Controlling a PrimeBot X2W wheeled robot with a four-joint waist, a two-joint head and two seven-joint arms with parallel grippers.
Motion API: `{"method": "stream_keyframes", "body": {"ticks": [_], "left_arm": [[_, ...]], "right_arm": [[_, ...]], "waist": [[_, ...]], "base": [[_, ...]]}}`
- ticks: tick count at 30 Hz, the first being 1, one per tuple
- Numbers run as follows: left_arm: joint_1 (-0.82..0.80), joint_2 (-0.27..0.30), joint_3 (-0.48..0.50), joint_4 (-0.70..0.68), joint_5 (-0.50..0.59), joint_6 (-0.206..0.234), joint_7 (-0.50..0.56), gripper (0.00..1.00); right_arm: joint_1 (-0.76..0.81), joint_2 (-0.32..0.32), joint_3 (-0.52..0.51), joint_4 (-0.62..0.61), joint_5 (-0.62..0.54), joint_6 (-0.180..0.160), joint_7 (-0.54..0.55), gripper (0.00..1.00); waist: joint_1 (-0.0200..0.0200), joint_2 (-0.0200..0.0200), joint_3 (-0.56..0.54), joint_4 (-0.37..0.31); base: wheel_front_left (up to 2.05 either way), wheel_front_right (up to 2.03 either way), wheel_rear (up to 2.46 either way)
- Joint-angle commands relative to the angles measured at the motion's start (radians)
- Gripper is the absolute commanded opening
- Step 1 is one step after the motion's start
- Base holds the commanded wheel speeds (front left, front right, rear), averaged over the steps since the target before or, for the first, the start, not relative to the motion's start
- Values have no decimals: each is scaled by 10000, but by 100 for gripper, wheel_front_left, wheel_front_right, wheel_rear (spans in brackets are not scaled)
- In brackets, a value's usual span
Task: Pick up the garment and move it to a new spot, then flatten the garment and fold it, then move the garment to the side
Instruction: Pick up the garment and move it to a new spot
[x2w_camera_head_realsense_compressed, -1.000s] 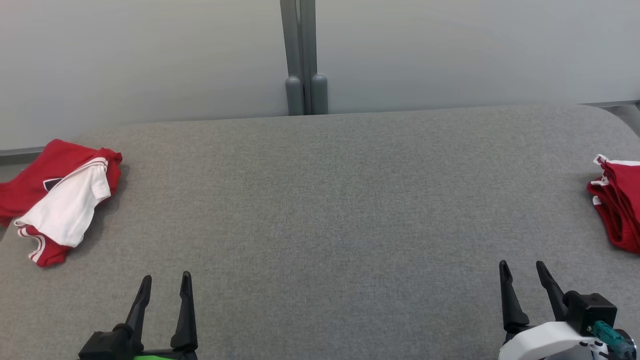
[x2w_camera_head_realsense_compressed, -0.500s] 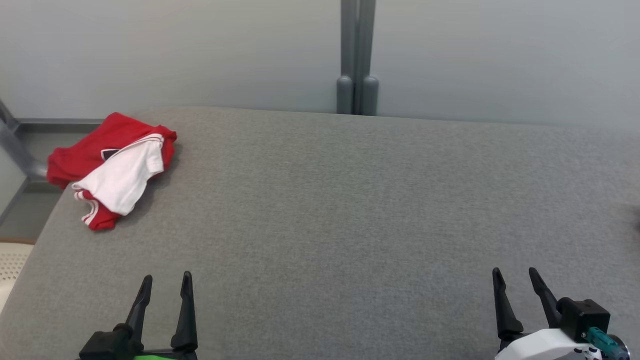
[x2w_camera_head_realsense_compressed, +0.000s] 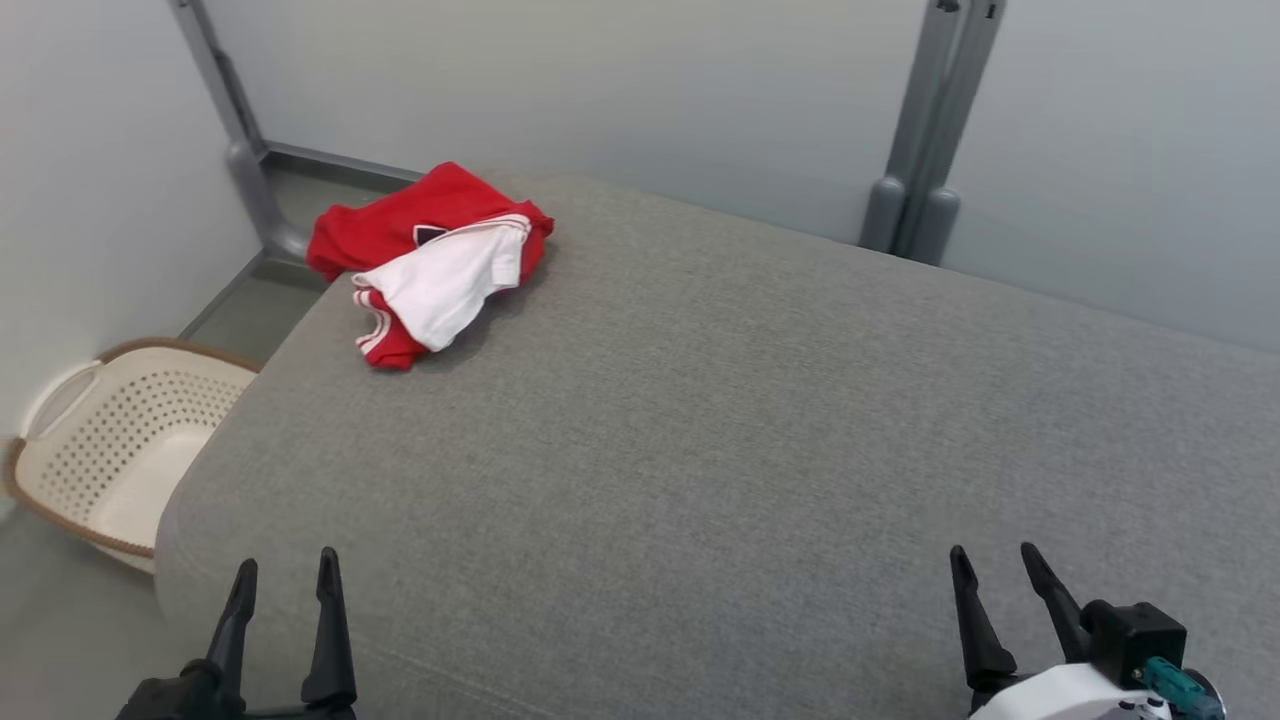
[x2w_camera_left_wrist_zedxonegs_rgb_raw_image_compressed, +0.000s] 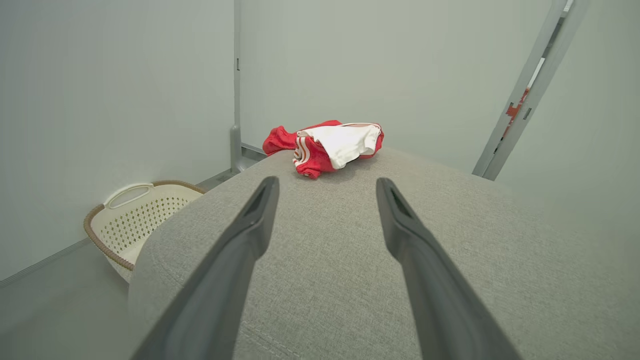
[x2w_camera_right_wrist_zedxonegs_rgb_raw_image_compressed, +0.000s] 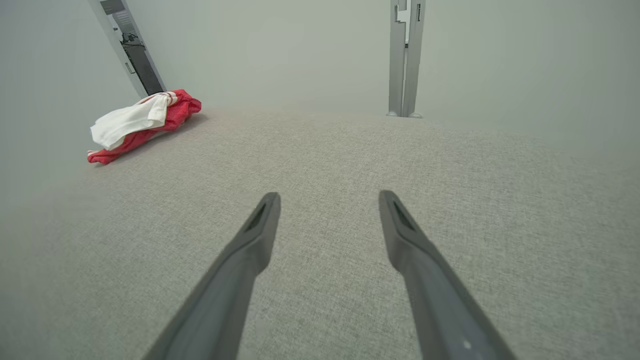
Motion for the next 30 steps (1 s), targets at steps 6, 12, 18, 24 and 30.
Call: {"method": "stream_keyframes", "body": {"ticks": [6,12,18,24,30], "left_arm": [[278,27,513,-294,-266,-24,-1,100],[308,27,659,-324,-340,-24,-1,100],[-132,29,621,46,-465,-24,-1,100],[-1657,177,6,1188,-99,-26,0,100],[-4399,540,-372,3524,-395,-24,2,100]], "right_arm": [[-517,-38,328,181,-147,-19,-28,100],[-672,-35,441,263,-162,-19,-29,100],[-684,-35,469,277,-125,-19,-30,100],[-424,-35,463,193,-174,-19,-30,100],[-332,-33,875,123,-530,-19,-30,100]], "waist": [[0,0,360,875],[0,0,406,904],[0,0,380,870],[0,0,327,772],[0,0,451,368]], "base": [[0,0,0],[0,0,0],[0,0,0],[0,0,0],[0,0,0]]}}
